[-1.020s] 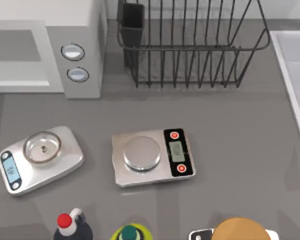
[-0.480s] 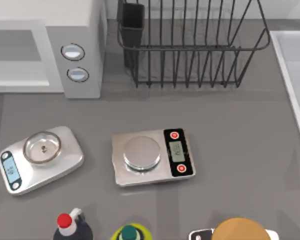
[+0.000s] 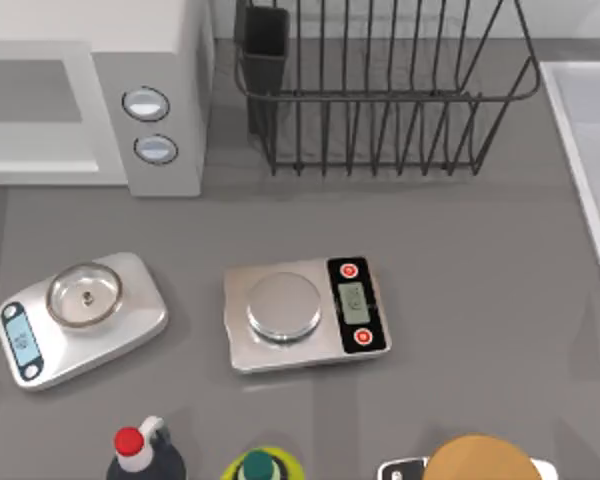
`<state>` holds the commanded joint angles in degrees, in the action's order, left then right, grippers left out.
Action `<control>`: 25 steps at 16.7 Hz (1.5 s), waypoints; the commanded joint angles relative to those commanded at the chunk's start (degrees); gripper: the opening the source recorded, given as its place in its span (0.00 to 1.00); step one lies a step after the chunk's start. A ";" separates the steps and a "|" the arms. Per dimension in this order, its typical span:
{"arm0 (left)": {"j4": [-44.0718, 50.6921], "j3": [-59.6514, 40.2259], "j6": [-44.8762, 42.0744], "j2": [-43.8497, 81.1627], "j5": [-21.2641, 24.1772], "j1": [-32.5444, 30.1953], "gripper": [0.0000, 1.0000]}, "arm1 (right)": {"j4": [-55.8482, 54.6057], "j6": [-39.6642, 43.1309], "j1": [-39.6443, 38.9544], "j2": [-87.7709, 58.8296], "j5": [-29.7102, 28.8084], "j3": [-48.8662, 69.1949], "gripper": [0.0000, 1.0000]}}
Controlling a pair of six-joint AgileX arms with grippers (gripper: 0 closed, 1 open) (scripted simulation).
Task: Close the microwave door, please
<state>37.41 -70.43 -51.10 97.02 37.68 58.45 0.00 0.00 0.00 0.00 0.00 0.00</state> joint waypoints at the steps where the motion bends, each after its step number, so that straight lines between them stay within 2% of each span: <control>1: -2.48 1.57 -0.04 0.79 0.03 0.04 0.00 | 0.00 0.00 0.00 0.00 0.00 0.00 1.00; 7: -17.41 11.23 -0.24 5.62 0.22 0.27 0.00 | 0.00 0.00 0.00 0.00 0.00 0.00 1.00; 13: -18.25 12.18 -0.10 5.64 0.19 -0.05 0.00 | 0.00 0.00 0.00 0.00 0.00 0.00 1.00; 16: -20.33 16.19 2.59 1.75 -1.12 -2.58 0.00 | 0.00 0.00 0.00 0.00 0.00 0.00 1.00; 21: -26.14 29.86 9.93 -9.59 -4.62 -9.40 0.00 | 0.00 0.00 0.00 0.00 0.00 0.00 1.00; 25: -27.74 32.64 11.93 -12.25 -5.56 -11.25 0.00 | 0.00 0.00 0.00 0.00 0.00 0.00 1.00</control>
<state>9.66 -37.78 -39.18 84.77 32.12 47.19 0.00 0.00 0.00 0.00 0.00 0.00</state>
